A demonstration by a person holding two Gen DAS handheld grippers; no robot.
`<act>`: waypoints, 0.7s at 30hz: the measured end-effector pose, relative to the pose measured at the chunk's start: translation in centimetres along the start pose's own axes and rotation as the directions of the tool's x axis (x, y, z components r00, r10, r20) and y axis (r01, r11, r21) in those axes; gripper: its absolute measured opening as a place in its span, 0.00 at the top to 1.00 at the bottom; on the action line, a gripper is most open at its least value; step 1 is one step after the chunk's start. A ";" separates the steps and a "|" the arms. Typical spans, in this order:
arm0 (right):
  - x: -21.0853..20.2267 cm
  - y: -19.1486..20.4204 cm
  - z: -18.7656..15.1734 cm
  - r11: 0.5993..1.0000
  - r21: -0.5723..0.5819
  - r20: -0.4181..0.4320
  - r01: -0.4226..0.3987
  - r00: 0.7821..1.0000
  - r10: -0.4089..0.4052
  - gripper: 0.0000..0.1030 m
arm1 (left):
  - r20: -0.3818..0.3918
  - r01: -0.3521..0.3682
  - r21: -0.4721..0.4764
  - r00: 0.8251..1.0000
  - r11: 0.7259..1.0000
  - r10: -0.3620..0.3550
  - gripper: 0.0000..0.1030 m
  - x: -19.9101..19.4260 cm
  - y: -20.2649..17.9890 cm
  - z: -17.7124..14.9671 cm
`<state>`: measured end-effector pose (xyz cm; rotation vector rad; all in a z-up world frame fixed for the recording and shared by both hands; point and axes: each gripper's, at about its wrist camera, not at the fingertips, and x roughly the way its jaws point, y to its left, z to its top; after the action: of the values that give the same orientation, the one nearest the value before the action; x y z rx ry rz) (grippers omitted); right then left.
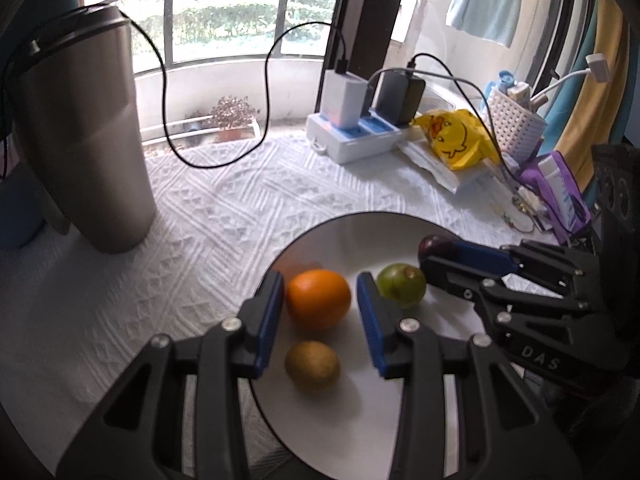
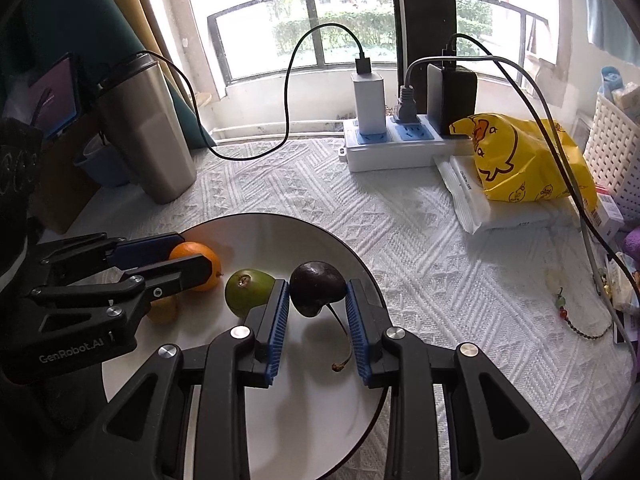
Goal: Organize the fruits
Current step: 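Open left gripper releasing orange on plate while right gripper releases the plum, then withdraw both grippers from the plate back over the grey mat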
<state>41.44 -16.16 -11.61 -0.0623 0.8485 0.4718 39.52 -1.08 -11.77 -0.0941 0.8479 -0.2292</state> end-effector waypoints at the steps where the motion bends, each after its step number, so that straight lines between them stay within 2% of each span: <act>1: 0.0 0.0 0.0 1.000 0.002 0.002 0.001 1.000 -0.001 0.70 | 0.002 -0.001 -0.003 1.000 1.000 0.001 0.62 -0.1 0.0 0.0; 10: -0.8 0.0 0.1 1.000 0.016 0.012 0.007 1.000 -0.007 0.68 | 0.033 0.004 -0.010 0.999 1.000 -0.004 0.62 -1.9 -0.3 0.3; 21: -4.5 1.4 0.3 1.000 0.014 0.067 0.010 0.998 -0.011 0.68 | 0.081 -0.011 -0.023 0.997 1.000 0.013 0.58 -5.4 -0.8 -0.1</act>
<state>38.51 -16.57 -7.95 -0.0384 0.7846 0.4556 35.88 -0.55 -7.72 -0.1188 0.7704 -0.2035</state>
